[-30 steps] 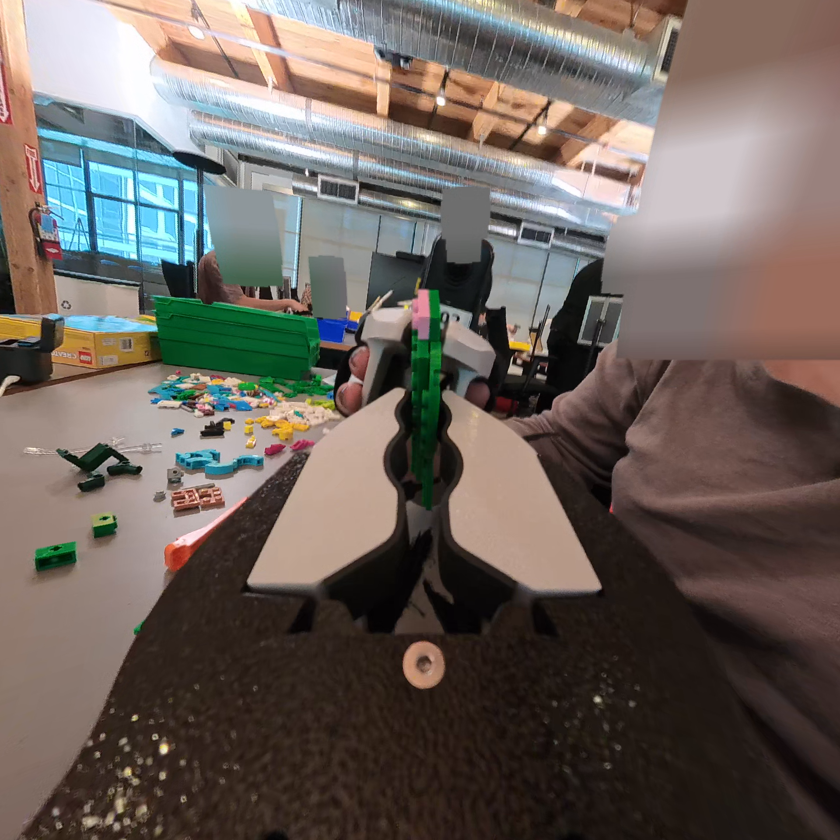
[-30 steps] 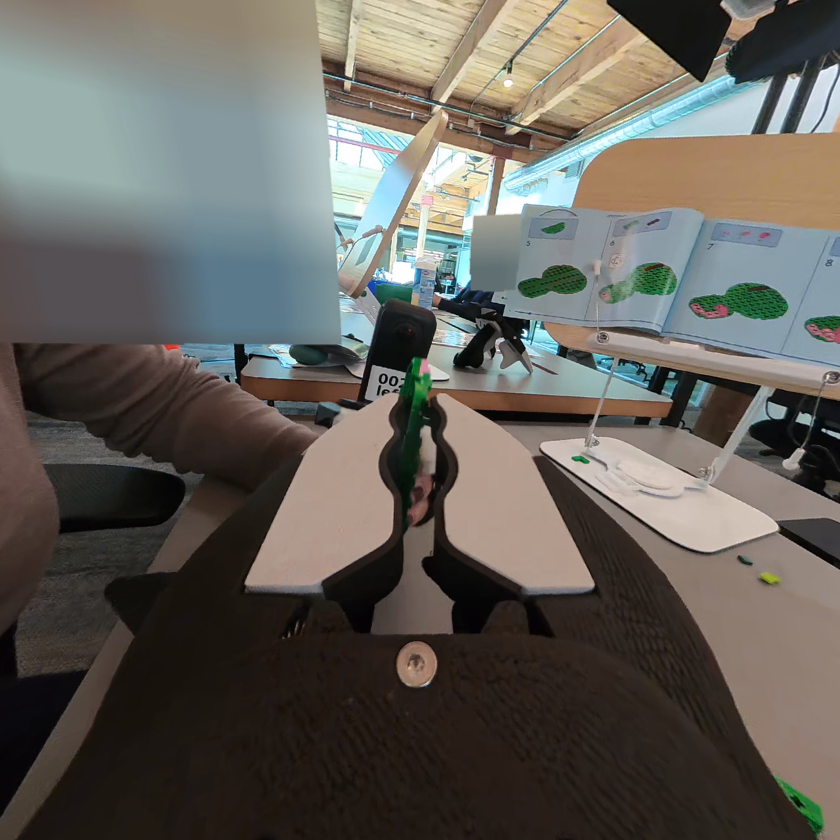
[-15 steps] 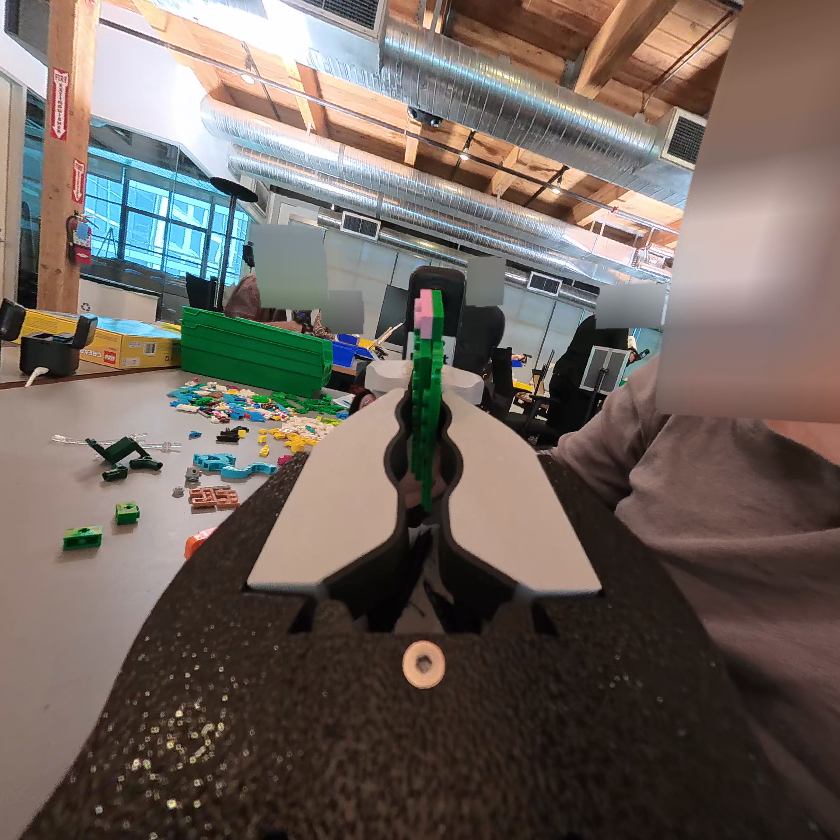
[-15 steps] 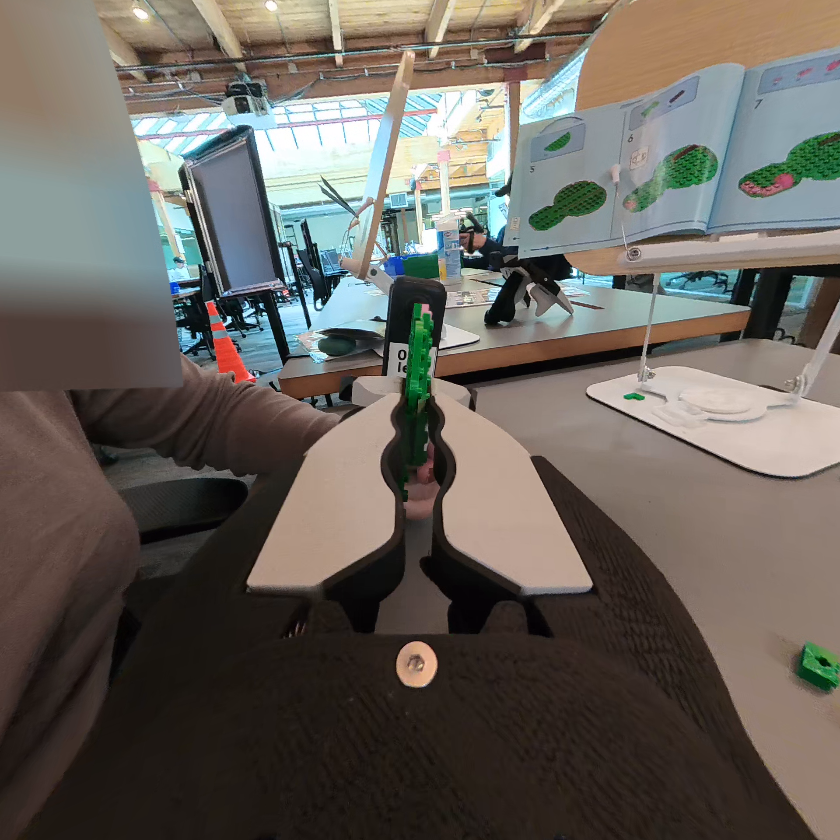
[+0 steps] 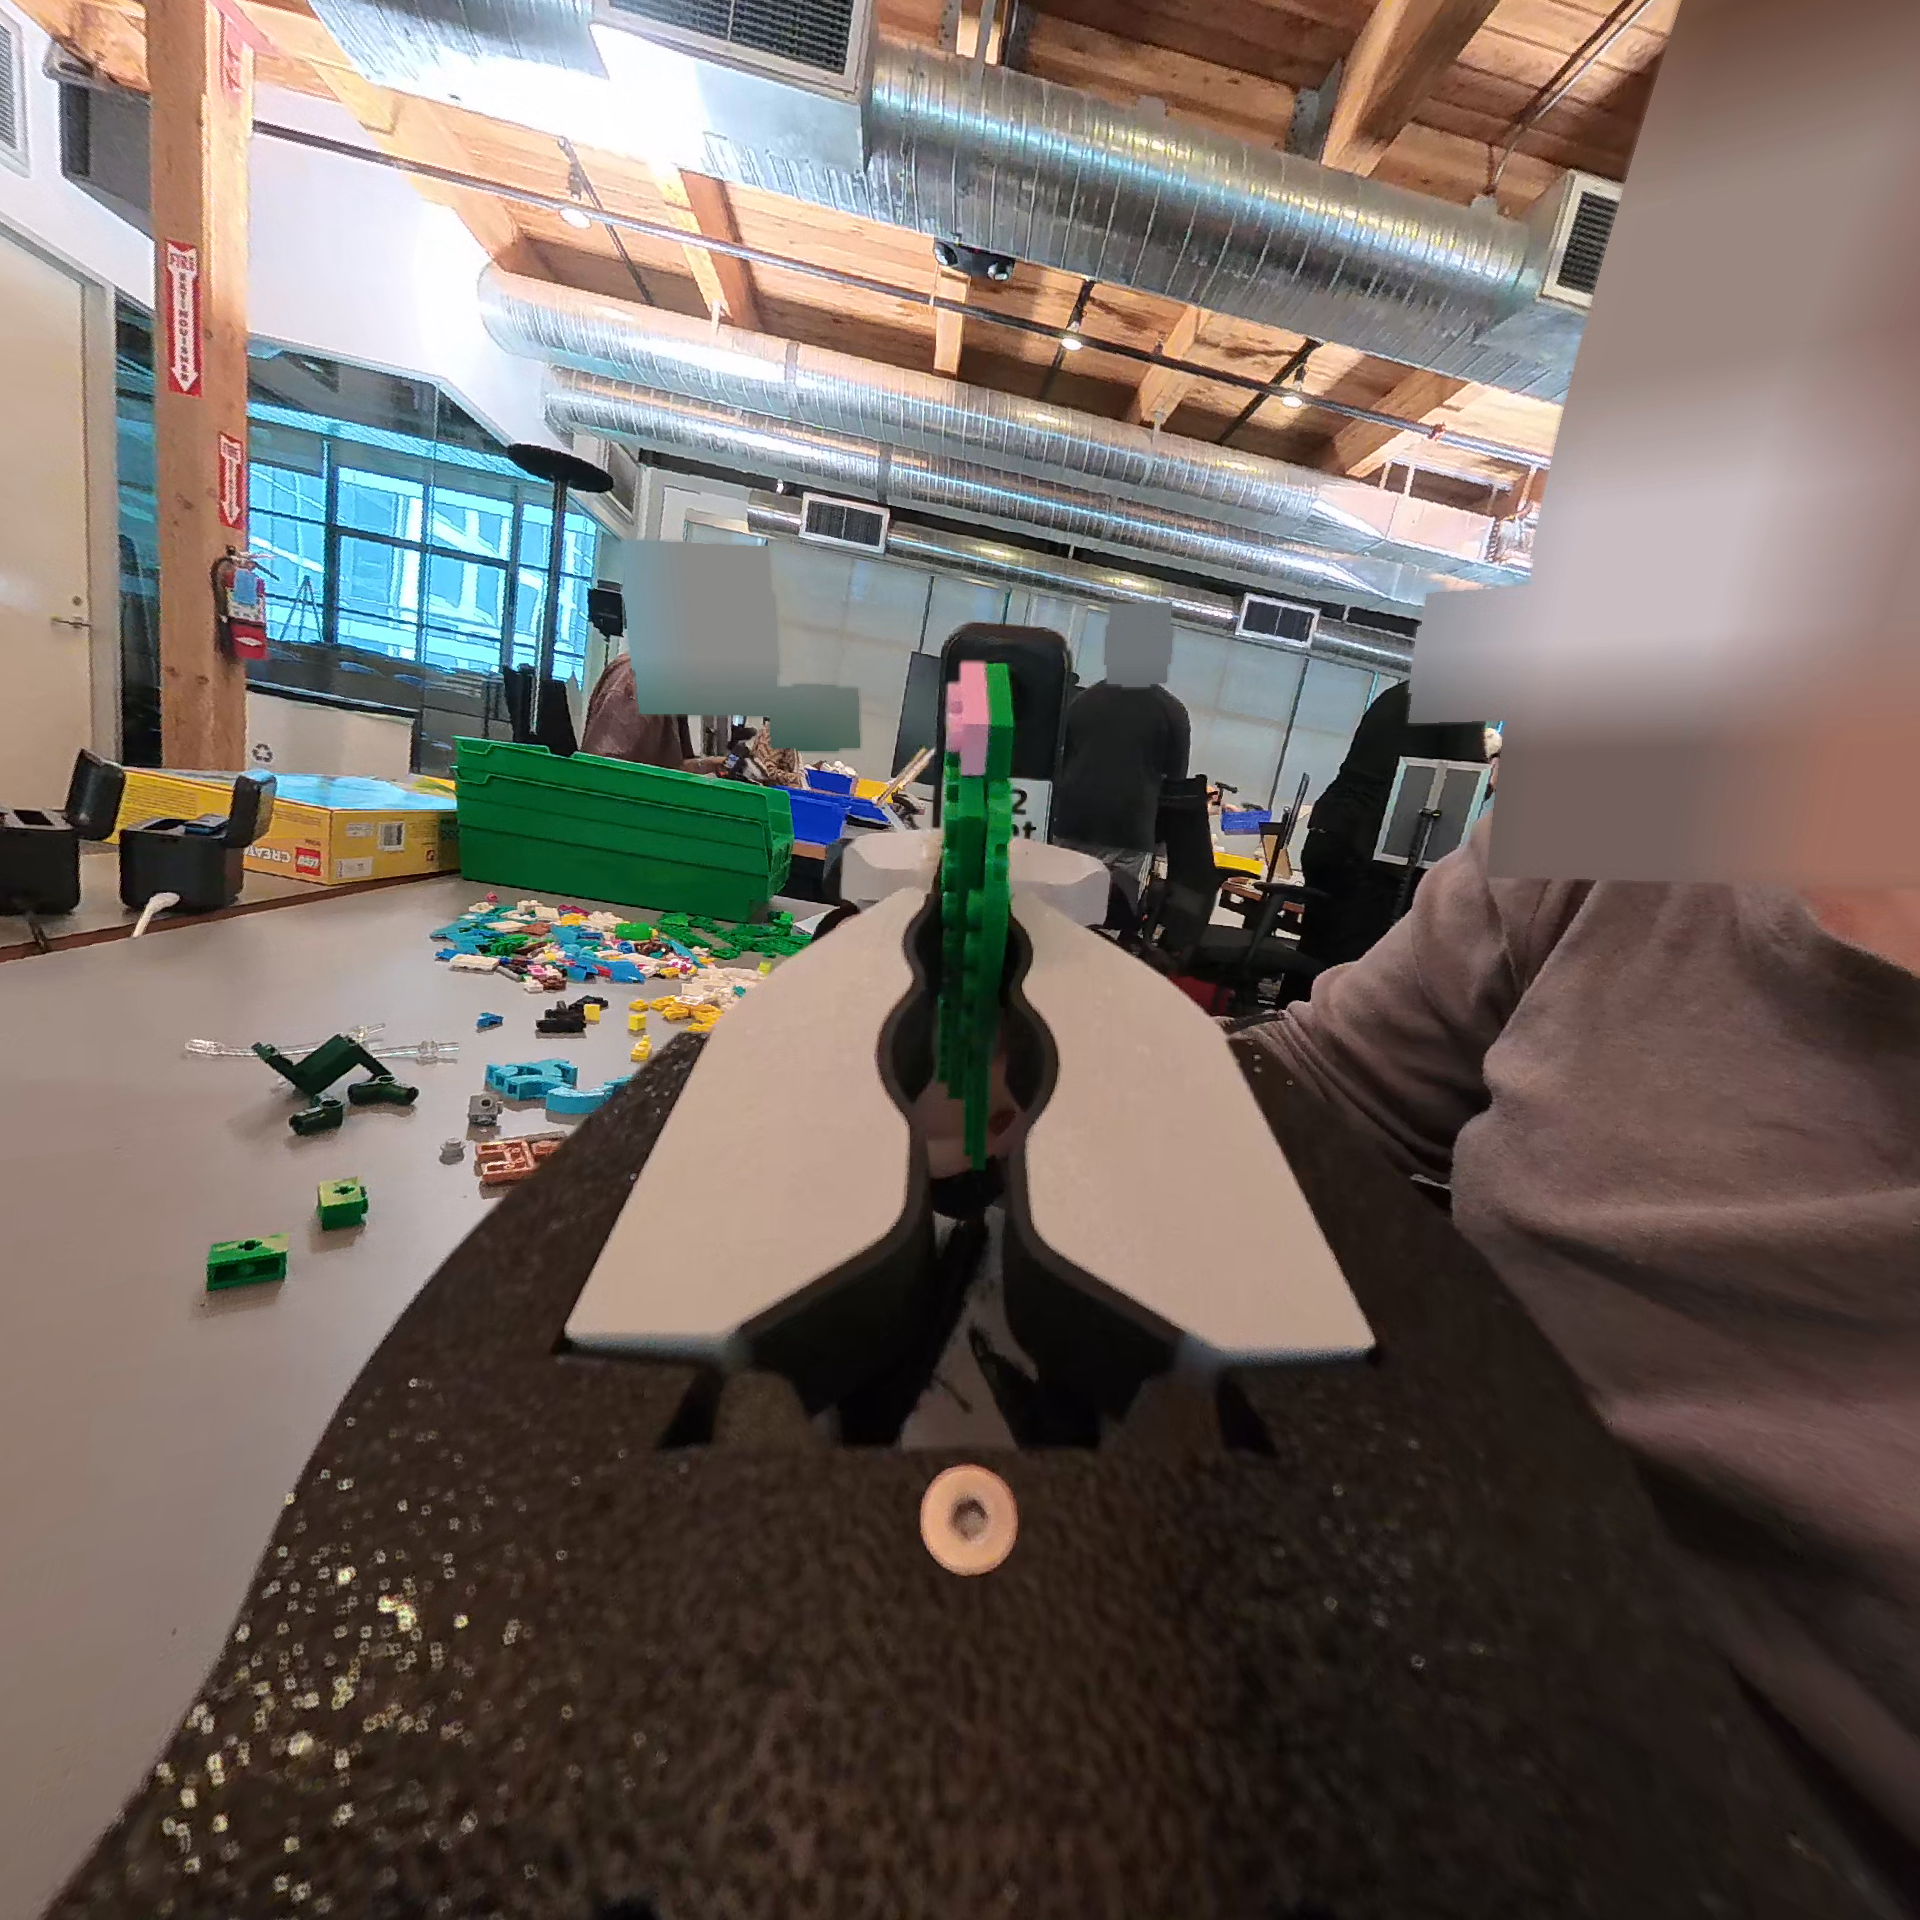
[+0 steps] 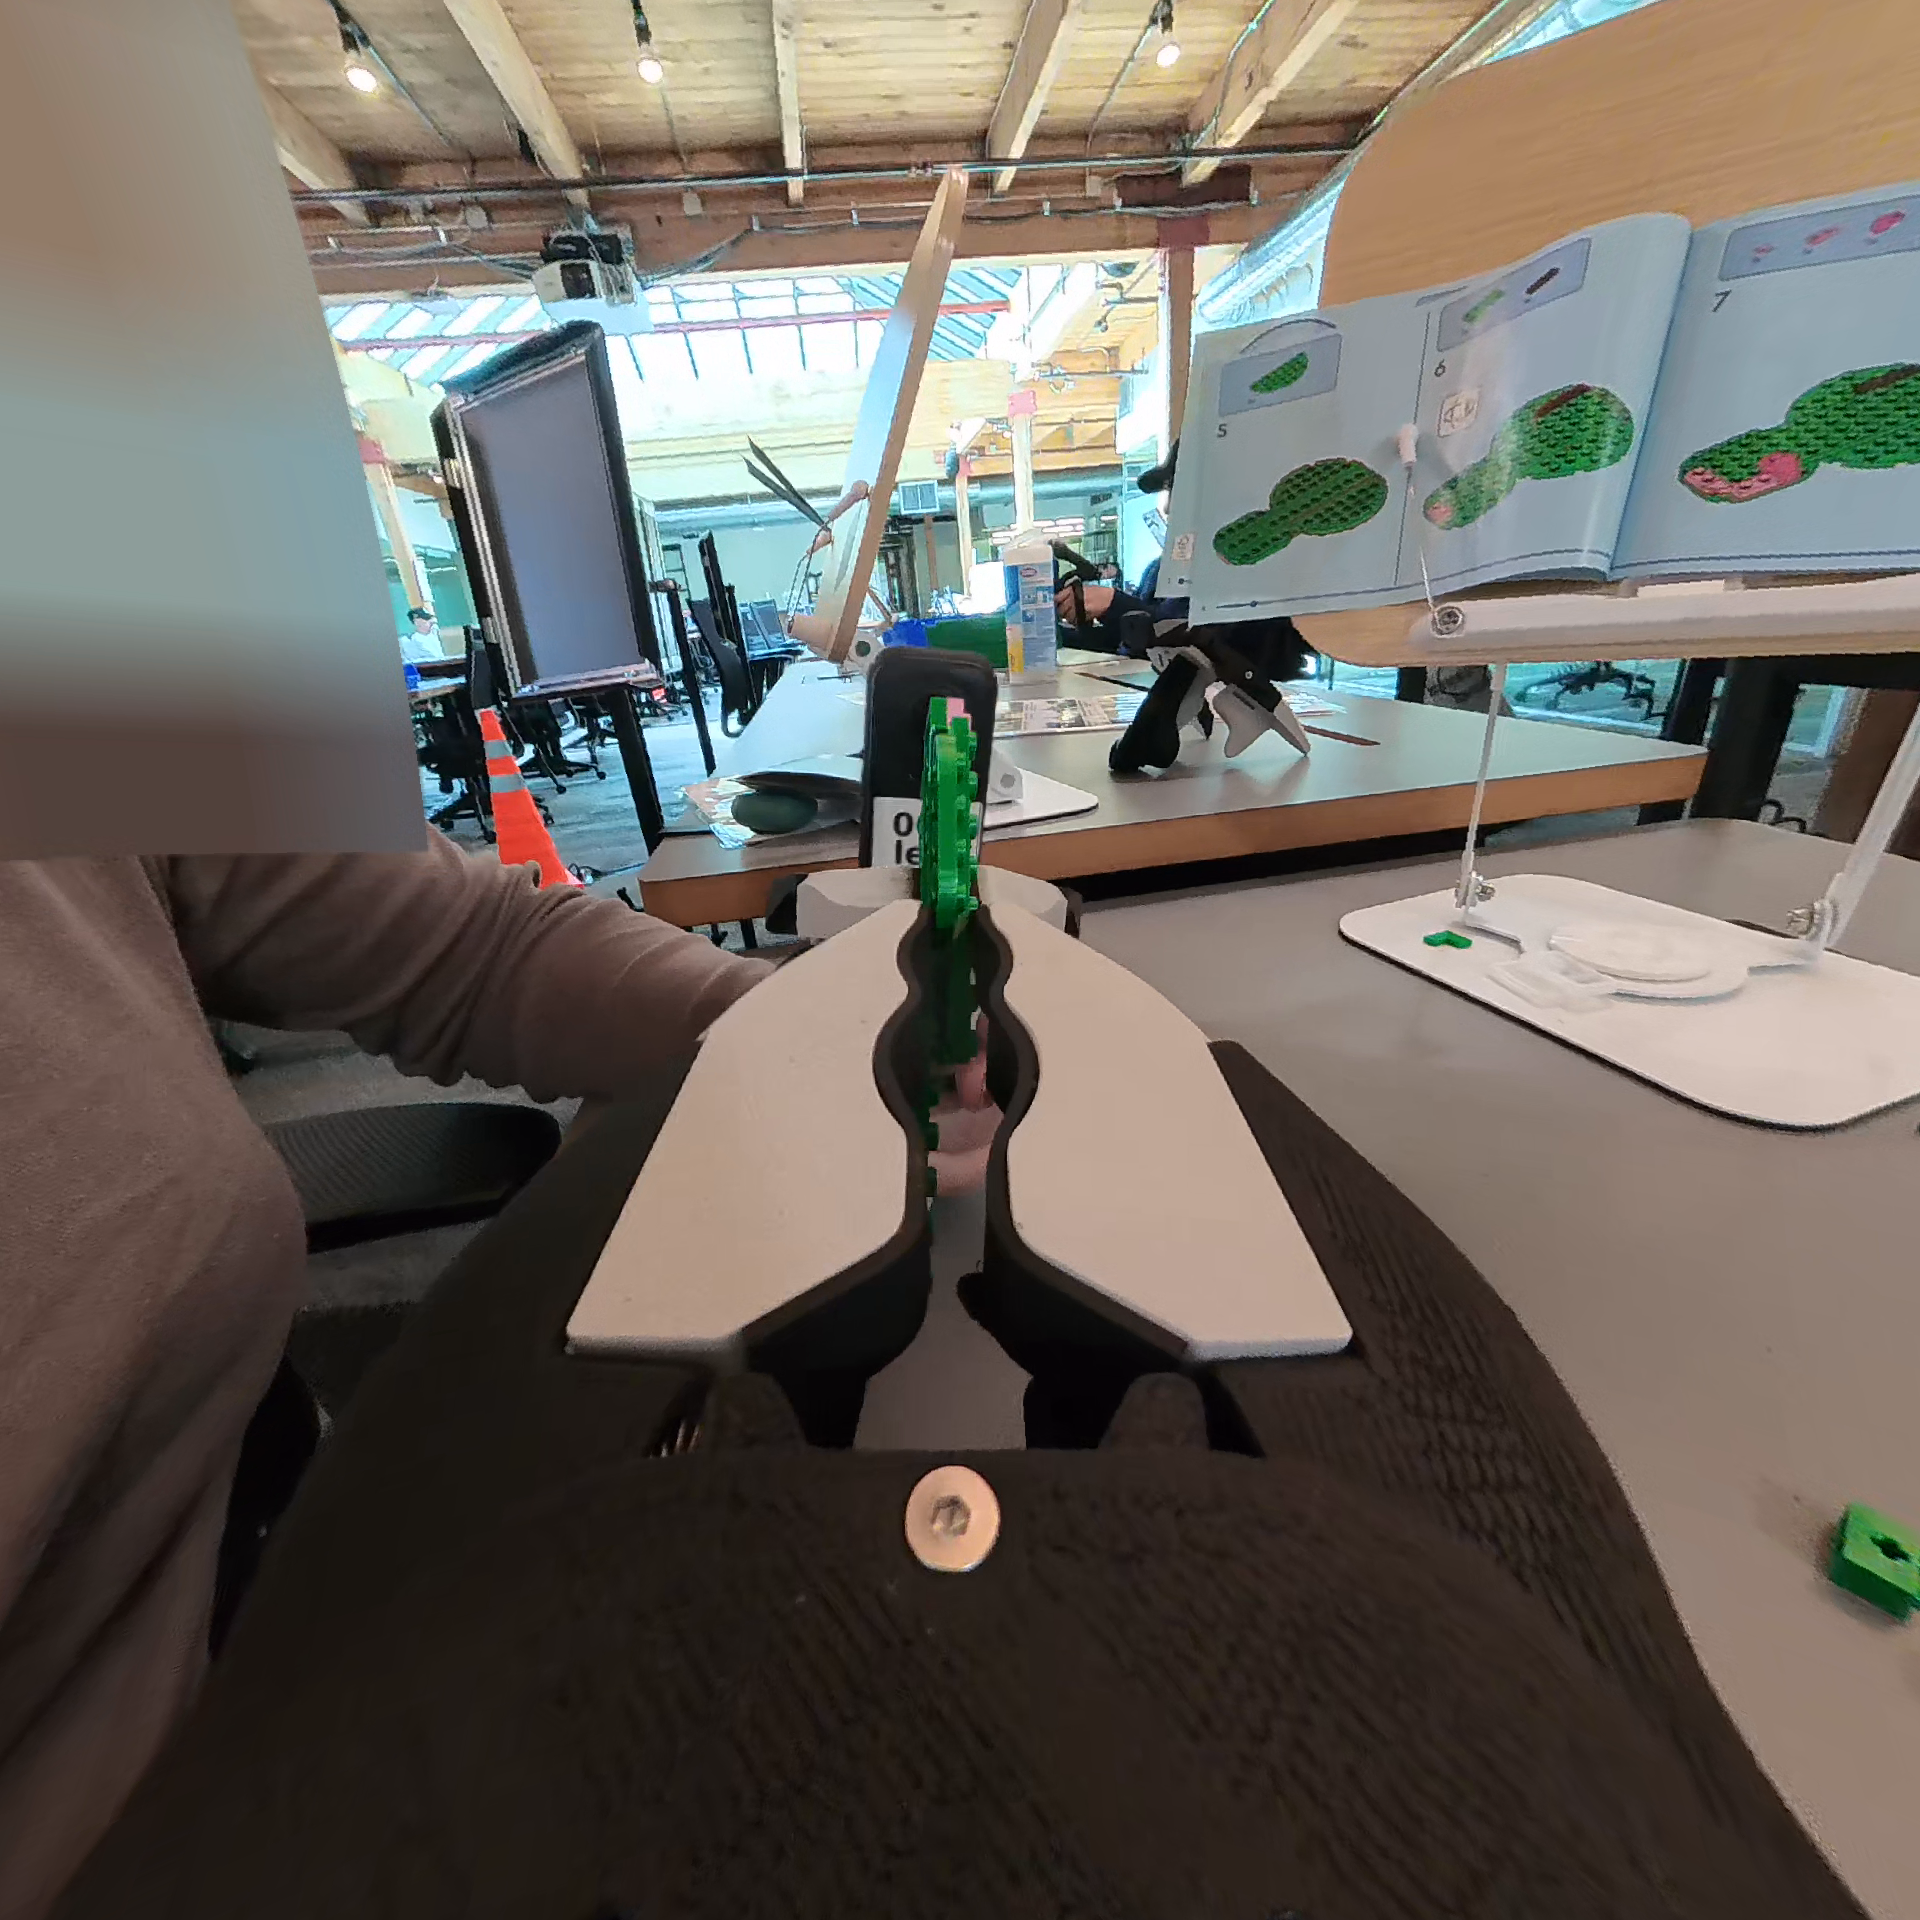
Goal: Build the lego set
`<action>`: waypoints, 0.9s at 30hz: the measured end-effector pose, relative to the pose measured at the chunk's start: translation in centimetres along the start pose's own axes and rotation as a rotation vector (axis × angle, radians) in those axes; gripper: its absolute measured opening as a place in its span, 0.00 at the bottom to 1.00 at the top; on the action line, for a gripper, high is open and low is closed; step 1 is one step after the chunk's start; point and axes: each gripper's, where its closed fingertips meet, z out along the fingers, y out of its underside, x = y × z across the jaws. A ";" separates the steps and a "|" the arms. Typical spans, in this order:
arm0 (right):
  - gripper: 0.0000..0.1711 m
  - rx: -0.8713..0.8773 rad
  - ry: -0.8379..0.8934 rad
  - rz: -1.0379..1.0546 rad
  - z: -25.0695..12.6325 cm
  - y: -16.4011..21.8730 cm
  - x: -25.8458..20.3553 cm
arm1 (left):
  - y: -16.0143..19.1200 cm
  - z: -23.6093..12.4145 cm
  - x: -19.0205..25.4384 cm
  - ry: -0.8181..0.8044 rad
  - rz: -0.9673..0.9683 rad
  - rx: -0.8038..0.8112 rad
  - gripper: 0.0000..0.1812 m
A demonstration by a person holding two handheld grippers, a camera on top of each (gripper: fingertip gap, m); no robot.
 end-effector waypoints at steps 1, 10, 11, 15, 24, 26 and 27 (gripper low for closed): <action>0.03 0.003 0.005 -0.002 0.0 0.0 0.0 | 0.0 0.0 0.0 -0.001 -0.001 0.000 0.05; 0.07 -0.037 0.027 -0.011 0.1 0.6 0.6 | 0.1 -0.1 -0.8 -0.026 -0.074 0.011 0.05; 0.06 -0.049 0.034 -0.020 0.0 0.7 0.6 | 0.0 -0.1 -0.8 -0.025 -0.080 0.020 0.05; 0.05 -0.080 0.033 -0.012 0.2 1.3 0.7 | -0.3 -0.3 -1.0 -0.024 -0.093 0.030 0.05; 0.04 -0.100 0.030 0.043 0.0 1.4 1.0 | -0.6 -0.5 -1.4 -0.049 -0.106 0.046 0.07; 0.04 -0.100 0.018 0.063 0.0 1.4 0.9 | -0.7 -0.5 -1.4 -0.059 -0.084 0.046 0.07; 0.04 -0.100 0.013 0.071 0.0 1.4 0.9 | -0.7 -0.5 -1.4 -0.062 -0.075 0.048 0.06</action>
